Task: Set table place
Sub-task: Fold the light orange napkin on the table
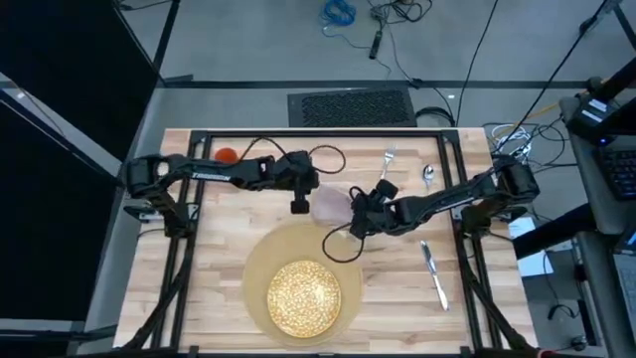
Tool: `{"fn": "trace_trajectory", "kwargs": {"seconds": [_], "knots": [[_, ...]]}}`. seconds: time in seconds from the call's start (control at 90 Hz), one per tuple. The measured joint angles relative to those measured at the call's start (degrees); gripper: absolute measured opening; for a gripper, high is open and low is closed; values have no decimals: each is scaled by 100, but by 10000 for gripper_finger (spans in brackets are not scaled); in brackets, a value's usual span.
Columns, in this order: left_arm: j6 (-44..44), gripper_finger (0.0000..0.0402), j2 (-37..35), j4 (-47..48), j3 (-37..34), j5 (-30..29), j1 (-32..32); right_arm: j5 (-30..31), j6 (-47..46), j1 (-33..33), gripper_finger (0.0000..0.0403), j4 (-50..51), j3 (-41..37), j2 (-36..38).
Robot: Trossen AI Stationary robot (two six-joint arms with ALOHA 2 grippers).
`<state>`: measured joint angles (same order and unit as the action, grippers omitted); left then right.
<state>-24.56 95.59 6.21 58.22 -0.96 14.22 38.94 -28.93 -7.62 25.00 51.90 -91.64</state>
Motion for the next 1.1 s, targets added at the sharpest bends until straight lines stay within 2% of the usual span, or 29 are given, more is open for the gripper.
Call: {"fn": "trace_trajectory", "kwargs": {"seconds": [0.256,0.378,0.656,0.722,0.878,1.1], "knots": [[-302,8,564,-373,-2,-5,2,-219,-47,2,194,-116,0,-104],[-387,8,571,-636,-2,-12,7,-314,-140,2,194,-97,0,-106],[-1236,8,569,-954,75,-19,9,-493,-285,0,194,-122,0,-106],[-1157,8,569,-953,134,88,41,-584,-416,-31,194,-119,0,-106],[-292,8,569,-1201,276,229,85,-601,-492,-160,194,-141,0,-106],[-295,33,569,-1225,442,267,29,-599,-443,-160,194,-94,0,-106]]}}
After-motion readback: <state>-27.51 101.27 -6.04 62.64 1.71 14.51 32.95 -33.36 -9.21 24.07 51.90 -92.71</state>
